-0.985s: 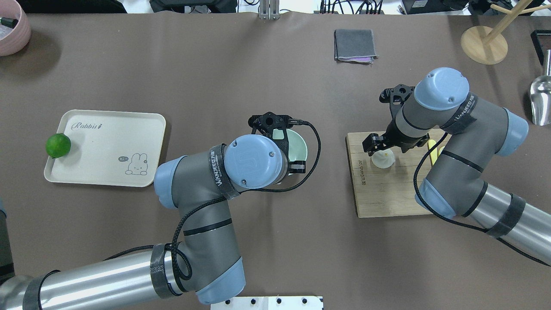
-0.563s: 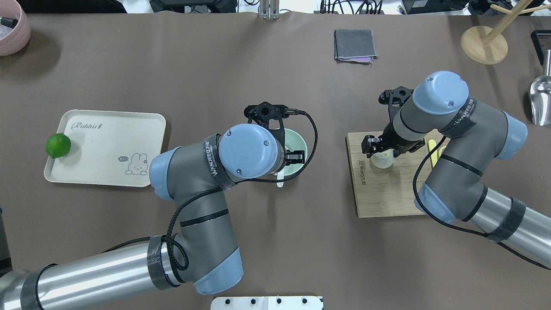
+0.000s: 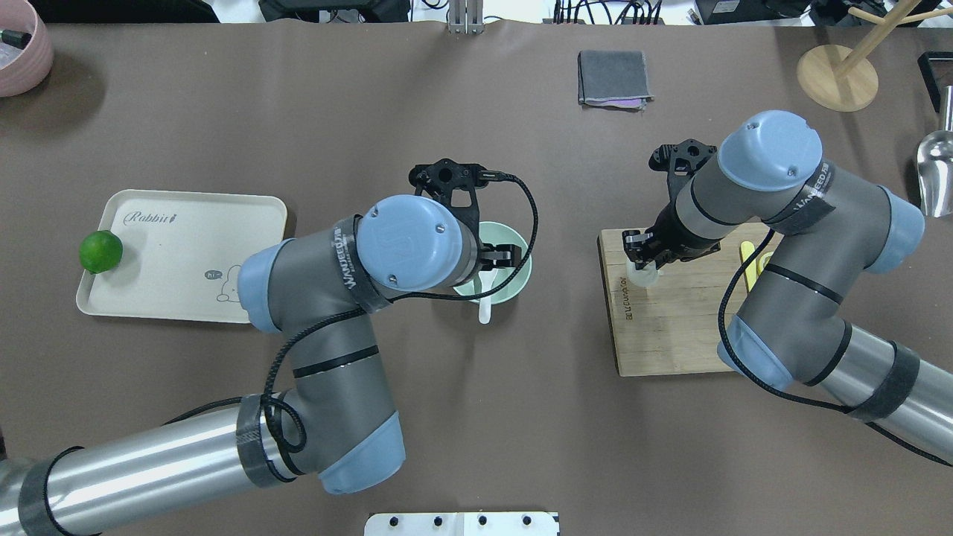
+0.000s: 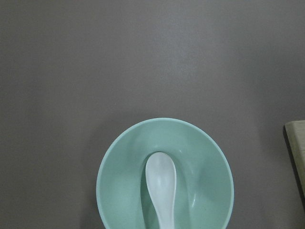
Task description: Put spoon and bun in bowl
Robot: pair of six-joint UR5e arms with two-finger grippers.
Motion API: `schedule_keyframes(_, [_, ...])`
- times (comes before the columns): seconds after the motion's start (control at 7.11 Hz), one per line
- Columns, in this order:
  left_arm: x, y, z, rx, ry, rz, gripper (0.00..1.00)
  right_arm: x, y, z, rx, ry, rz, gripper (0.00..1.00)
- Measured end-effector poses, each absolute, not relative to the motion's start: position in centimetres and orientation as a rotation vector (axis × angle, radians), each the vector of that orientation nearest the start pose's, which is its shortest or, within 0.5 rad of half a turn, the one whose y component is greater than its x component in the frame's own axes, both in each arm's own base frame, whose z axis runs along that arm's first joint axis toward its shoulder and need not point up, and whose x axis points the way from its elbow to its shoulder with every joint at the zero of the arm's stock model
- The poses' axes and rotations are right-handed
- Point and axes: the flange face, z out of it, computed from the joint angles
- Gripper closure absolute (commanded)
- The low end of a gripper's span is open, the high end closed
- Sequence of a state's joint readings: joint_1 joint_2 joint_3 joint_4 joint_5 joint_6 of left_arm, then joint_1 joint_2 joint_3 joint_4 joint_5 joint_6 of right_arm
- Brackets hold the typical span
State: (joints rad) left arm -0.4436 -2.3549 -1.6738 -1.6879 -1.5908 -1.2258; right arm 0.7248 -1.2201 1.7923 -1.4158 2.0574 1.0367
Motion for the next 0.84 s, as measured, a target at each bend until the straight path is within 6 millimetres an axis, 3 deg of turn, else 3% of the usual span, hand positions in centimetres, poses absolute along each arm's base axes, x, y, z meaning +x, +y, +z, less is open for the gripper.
schedule_keyframes(0.14, [52.8, -42.2, 15.5, 0.431, 0.897, -0.008, 0.02, -39.3, -47.7, 32.5, 0.064, -0.879, 0.007, 1.00])
schedule_keyframes(0.56, [36.2, -48.0, 27.5, 0.578, 0.764, 0.162, 0.02, -41.0, -50.0, 26.7, 0.101, -0.937, 0.042, 1.00])
schedule_keyframes(0.84, [25.5, -51.4, 33.3, 0.594, 0.699, 0.231, 0.02, -45.2, -50.4, 23.4, 0.103, -0.944, 0.098, 1.00])
